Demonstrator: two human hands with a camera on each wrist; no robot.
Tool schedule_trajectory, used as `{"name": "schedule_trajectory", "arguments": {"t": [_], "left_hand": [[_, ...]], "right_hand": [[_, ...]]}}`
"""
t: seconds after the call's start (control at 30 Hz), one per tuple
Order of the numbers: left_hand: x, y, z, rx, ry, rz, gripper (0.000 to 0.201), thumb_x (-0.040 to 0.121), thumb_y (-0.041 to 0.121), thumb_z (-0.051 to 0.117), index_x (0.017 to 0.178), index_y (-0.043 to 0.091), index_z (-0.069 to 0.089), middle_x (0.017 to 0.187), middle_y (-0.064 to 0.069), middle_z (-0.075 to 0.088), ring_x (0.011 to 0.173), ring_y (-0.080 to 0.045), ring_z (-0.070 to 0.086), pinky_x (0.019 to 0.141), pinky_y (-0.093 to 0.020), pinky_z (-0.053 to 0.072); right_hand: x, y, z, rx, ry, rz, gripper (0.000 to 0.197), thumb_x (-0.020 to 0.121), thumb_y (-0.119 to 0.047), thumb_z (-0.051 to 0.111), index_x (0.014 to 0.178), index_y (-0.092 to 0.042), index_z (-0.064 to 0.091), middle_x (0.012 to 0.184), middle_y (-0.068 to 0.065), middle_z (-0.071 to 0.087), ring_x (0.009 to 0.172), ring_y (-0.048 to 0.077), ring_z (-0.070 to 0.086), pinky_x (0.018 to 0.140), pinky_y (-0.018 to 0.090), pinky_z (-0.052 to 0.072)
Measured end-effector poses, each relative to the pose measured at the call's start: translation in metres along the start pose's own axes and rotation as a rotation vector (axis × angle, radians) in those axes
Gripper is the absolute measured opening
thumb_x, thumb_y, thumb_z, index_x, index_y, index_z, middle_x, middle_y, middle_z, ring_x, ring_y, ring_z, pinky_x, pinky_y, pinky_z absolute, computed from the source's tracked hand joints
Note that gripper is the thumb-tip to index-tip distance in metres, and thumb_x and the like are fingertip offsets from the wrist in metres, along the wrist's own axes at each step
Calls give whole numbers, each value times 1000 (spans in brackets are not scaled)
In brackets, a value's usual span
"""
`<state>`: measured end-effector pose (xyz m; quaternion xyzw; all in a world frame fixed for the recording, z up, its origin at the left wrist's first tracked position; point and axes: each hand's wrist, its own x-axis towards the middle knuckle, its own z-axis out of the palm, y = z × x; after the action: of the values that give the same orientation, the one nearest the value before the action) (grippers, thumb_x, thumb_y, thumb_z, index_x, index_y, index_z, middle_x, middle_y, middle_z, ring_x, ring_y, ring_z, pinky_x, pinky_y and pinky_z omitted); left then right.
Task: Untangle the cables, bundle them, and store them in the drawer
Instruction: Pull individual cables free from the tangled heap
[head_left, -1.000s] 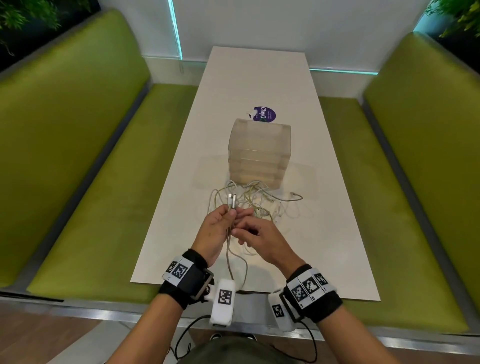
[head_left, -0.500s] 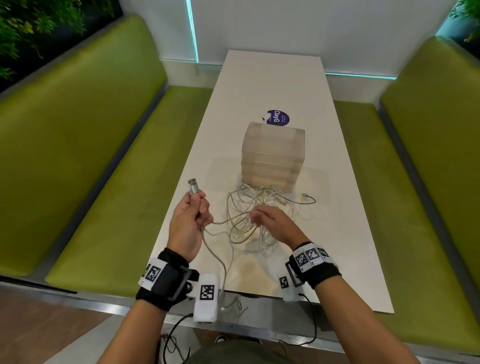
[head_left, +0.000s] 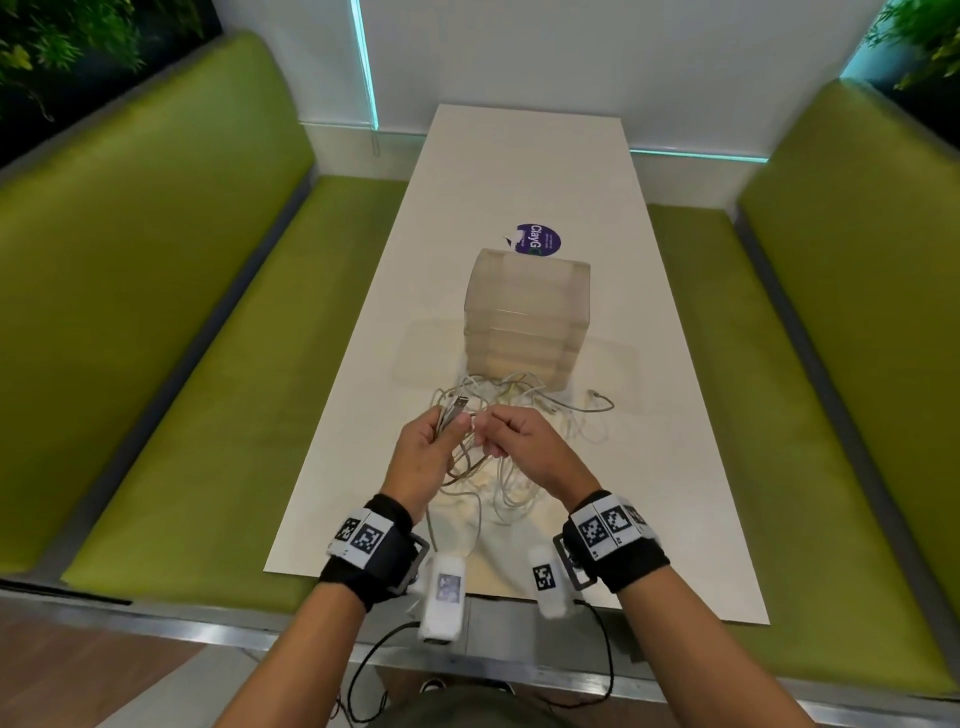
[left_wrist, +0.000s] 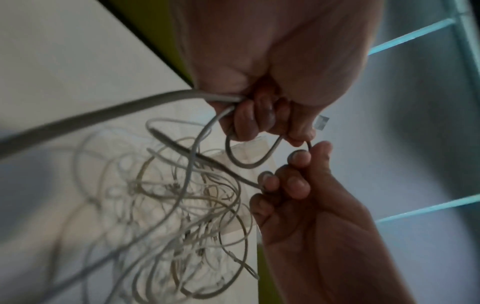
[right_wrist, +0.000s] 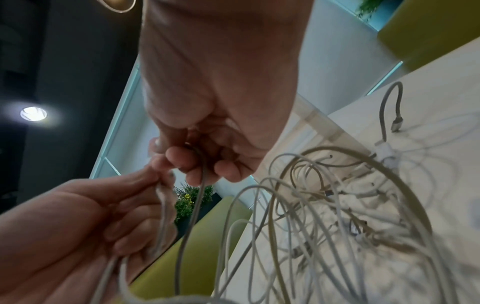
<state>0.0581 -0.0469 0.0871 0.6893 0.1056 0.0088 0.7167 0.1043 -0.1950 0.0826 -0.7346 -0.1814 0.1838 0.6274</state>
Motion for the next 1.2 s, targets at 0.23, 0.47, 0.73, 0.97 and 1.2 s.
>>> {"name": "schedule_trajectory", "arguments": {"t": [0.23,0.47,0.73,0.97,1.2], "left_hand": [[-6,34,-17,-345,35,-25,31,97,10,47,68,17,55,51,10,31,43,-6,25,46,-19,23],[-4,28,-44,-418,228,29,24,97,13,49,73,12,50,49,11,30,44,-6,25,44,-19,26],[4,-1,-3,-19,57,-64,15,93,19,58,82,10,55,53,8,42,45,-6,32,45,-20,30],[9,5,6,-157,75,-43,18,95,11,54,77,10,55,51,10,39,44,-5,30,44,-18,29],[-2,31,-9,-335,146,43,25,95,7,50,72,13,50,54,9,32,47,-8,22,46,-18,24]], "right_hand": [[19,29,-10,-398,-89,38,25,94,-26,55,71,-20,62,74,-6,61,73,9,57,75,29,45],[24,36,-16,-390,23,-10,25,95,-17,52,76,-9,66,96,5,63,93,15,57,83,20,41],[17,17,3,-694,-48,-217,17,94,-16,49,91,-9,64,88,1,60,78,15,55,69,35,48],[14,14,10,-778,-45,-192,26,97,-28,44,109,-16,63,108,-3,58,91,17,59,72,40,51],[40,21,2,-809,-49,-117,23,95,-33,53,94,-11,62,114,-2,55,94,16,56,71,34,45]]}}
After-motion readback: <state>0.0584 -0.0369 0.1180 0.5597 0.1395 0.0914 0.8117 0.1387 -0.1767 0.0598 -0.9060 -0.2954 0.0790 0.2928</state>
